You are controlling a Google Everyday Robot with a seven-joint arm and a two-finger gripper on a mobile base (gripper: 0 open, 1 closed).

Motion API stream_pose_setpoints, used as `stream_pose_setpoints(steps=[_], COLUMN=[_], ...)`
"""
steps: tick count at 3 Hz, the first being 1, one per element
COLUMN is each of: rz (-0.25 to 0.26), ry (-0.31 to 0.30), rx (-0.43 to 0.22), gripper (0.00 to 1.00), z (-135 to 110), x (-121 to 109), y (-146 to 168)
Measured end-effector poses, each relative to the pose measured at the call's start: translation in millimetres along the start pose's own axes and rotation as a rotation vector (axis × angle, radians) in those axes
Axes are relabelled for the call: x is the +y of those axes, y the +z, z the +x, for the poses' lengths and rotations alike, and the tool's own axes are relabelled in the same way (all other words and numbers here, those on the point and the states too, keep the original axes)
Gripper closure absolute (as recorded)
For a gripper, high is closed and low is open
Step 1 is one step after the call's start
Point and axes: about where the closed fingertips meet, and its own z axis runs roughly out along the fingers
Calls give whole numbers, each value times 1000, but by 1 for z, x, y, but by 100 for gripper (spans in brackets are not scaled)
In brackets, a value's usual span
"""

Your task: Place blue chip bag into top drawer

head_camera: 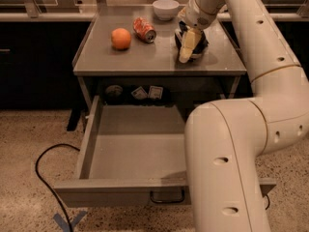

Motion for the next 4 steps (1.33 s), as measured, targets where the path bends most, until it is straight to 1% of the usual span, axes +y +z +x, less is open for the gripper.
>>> stream_pose_setpoints(steps=[1, 2, 3, 4], rz=[-12, -25, -25, -25], ry=[17, 39, 39, 39], rx=[17, -3, -3, -3], gripper=[0, 0, 19, 43], z=[7, 12, 12, 12], x=[1, 5, 5, 5], y=[8, 12, 12, 12])
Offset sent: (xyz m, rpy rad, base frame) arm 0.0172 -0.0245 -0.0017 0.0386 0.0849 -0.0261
